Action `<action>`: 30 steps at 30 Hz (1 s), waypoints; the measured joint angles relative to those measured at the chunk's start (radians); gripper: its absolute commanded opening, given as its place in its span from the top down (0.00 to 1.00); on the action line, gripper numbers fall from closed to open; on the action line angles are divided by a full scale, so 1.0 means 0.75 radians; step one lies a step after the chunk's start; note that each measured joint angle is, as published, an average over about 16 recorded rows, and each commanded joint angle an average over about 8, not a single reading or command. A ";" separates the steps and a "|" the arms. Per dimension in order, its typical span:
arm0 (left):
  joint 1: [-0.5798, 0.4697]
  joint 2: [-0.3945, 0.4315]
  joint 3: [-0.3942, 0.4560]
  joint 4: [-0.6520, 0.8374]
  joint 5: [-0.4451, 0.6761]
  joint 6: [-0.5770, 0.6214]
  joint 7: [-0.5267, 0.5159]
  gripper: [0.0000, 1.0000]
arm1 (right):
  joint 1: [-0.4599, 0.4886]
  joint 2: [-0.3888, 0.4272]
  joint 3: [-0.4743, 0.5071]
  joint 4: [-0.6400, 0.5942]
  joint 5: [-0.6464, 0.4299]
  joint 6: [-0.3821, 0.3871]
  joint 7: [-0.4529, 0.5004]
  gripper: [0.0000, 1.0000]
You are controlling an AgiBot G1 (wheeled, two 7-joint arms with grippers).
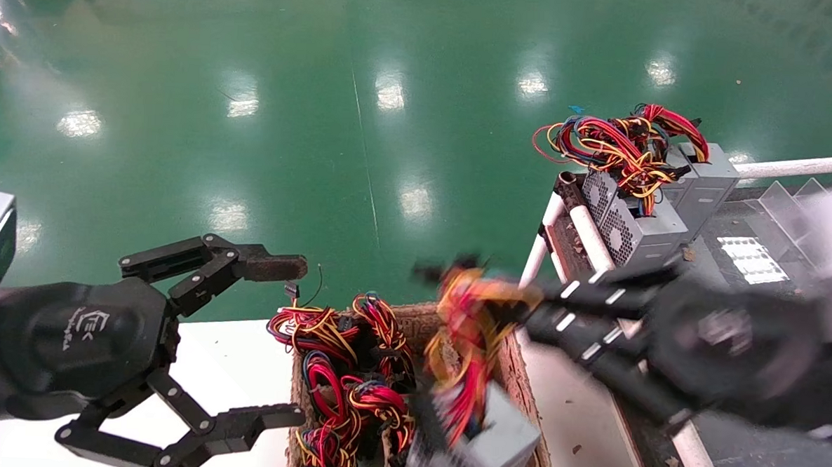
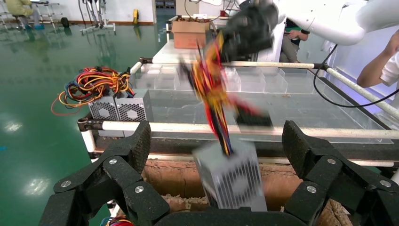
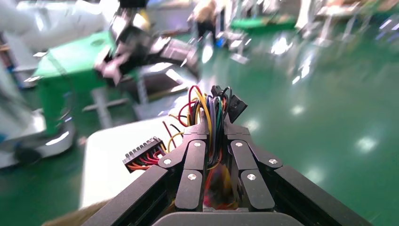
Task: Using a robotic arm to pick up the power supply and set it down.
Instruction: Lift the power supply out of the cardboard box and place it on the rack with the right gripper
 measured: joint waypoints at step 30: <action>0.000 0.000 0.000 0.000 0.000 0.000 0.000 0.00 | -0.060 0.334 0.240 -0.386 -0.064 0.176 -0.308 1.00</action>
